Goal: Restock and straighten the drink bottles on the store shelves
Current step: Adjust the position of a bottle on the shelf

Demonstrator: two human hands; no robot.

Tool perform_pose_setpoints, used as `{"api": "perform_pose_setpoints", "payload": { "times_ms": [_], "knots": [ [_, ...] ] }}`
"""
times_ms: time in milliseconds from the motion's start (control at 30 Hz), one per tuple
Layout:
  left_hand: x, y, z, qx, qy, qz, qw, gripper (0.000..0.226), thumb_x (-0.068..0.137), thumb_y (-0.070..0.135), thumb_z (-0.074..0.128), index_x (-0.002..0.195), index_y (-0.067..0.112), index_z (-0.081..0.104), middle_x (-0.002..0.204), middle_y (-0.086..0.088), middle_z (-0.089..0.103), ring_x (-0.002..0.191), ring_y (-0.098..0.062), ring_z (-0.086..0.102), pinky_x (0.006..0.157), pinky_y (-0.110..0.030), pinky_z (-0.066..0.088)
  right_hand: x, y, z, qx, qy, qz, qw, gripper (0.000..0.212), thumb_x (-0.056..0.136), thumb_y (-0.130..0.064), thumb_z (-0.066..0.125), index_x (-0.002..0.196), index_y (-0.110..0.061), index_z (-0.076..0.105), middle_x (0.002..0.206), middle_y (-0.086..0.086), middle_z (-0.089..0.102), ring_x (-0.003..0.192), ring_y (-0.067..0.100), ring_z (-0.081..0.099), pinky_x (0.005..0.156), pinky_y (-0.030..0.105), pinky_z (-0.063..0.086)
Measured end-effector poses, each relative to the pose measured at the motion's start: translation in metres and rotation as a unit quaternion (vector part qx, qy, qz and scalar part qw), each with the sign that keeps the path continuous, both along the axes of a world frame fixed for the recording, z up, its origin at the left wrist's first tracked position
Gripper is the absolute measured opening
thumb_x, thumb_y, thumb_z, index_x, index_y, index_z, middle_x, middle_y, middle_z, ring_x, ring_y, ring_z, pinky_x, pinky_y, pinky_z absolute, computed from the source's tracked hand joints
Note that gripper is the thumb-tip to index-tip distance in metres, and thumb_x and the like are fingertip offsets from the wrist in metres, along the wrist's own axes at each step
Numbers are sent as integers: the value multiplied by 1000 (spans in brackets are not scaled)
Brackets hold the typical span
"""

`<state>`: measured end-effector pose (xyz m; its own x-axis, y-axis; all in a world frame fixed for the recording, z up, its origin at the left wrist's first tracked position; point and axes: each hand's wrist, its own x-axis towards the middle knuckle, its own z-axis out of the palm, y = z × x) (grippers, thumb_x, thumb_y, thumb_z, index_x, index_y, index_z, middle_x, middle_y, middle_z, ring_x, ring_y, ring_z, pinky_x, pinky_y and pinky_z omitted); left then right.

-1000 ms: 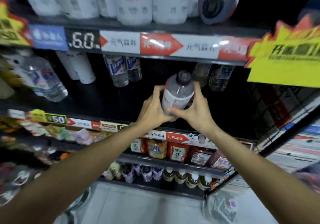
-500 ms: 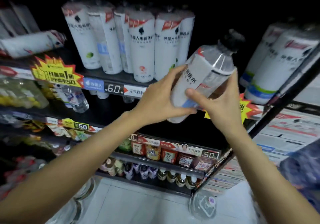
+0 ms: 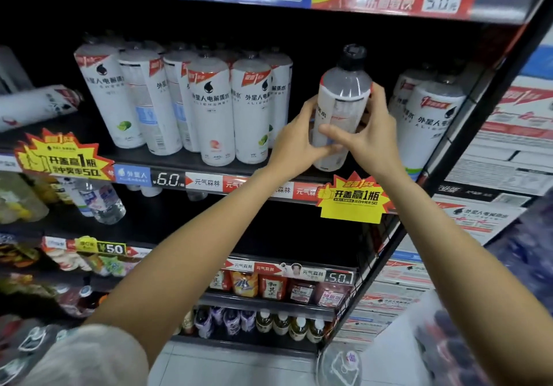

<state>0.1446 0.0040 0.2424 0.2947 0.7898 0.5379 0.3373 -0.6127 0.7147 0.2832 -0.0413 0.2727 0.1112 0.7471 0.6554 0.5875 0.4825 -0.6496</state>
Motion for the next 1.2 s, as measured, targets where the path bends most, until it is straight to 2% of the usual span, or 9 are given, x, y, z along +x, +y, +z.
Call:
{"api": "perform_pose_setpoints", "payload": {
  "times_ms": [133, 300, 400, 567, 700, 833, 933, 1033, 1200],
  "knots": [
    [6, 23, -5, -10, 33, -19, 999, 96, 75, 38, 79, 150, 21, 22, 139, 1, 53, 120, -16, 55, 98, -37, 49, 7, 22, -3, -31, -39, -50, 998, 81, 71, -45, 79, 136, -10, 44, 121, -1, 45, 121, 15, 45, 100, 29, 42],
    [19, 36, -10, 49, 113, 82, 989, 100, 71, 60, 72, 147, 18, 21, 120, -4, 65, 96, -25, 66, 77, -42, 55, 13, 30, -5, -41, -45, -101, 993, 95, 71, -48, 77, 144, -12, 27, 129, 4, 57, 115, 21, 56, 93, 42, 48],
    [20, 42, -10, 113, 163, 122, 972, 104, 70, 63, 71, 147, 10, 24, 116, -11, 65, 96, -28, 64, 74, -36, 51, 16, 36, -4, -57, -84, -112, 989, 91, 78, -41, 74, 146, -11, 21, 134, 5, 56, 116, 25, 57, 92, 44, 48],
    [25, 60, -11, 92, 179, 89, 975, 98, 74, 41, 75, 151, 13, 21, 133, -11, 56, 113, -27, 60, 89, -41, 51, 15, 52, 1, -83, -96, -153, 980, 89, 85, -31, 69, 151, -7, 13, 143, 19, 32, 125, 36, 43, 97, 40, 39],
    [40, 65, -8, 23, 112, 68, 991, 83, 84, 16, 63, 152, 22, 16, 141, -11, 49, 113, -28, 60, 88, -43, 51, 12, 61, 2, -102, -124, -226, 961, 89, 88, -29, 66, 153, -11, 8, 140, 21, 32, 123, 38, 44, 91, 43, 42],
    [37, 64, -3, -28, 112, 3, 993, 84, 87, 9, 57, 154, 27, 10, 147, -12, 41, 124, -29, 51, 98, -38, 45, 14, 57, -9, -109, -129, -208, 963, 79, 91, -9, 56, 153, -13, 7, 146, 17, 31, 123, 38, 45, 88, 44, 42],
    [22, 43, 8, -10, 136, -22, 990, 71, 91, 7, 55, 152, 15, 21, 147, -15, 39, 133, -28, 40, 107, -34, 35, 15, 40, -14, -109, -151, -176, 967, 67, 92, -6, 53, 150, -5, 18, 151, 17, 26, 135, 34, 34, 104, 39, 34],
    [-7, 6, 7, 62, 153, 14, 986, 54, 95, 20, 53, 146, 15, 36, 142, -8, 48, 125, -25, 49, 98, -38, 43, 6, 11, -21, -78, -190, -138, 969, 55, 92, -9, 55, 143, -3, 36, 147, 16, 34, 136, 31, 32, 110, 35, 27],
    [-90, -59, -30, 200, 172, 120, 957, 33, 95, 30, 48, 120, 16, 64, 112, 0, 70, 101, -21, 62, 84, -34, 47, -38, -43, -50, -8, -267, -68, 961, 32, 90, -14, 53, 121, -10, 59, 117, 10, 62, 104, 33, 60, 81, 40, 48]
  ]
}}
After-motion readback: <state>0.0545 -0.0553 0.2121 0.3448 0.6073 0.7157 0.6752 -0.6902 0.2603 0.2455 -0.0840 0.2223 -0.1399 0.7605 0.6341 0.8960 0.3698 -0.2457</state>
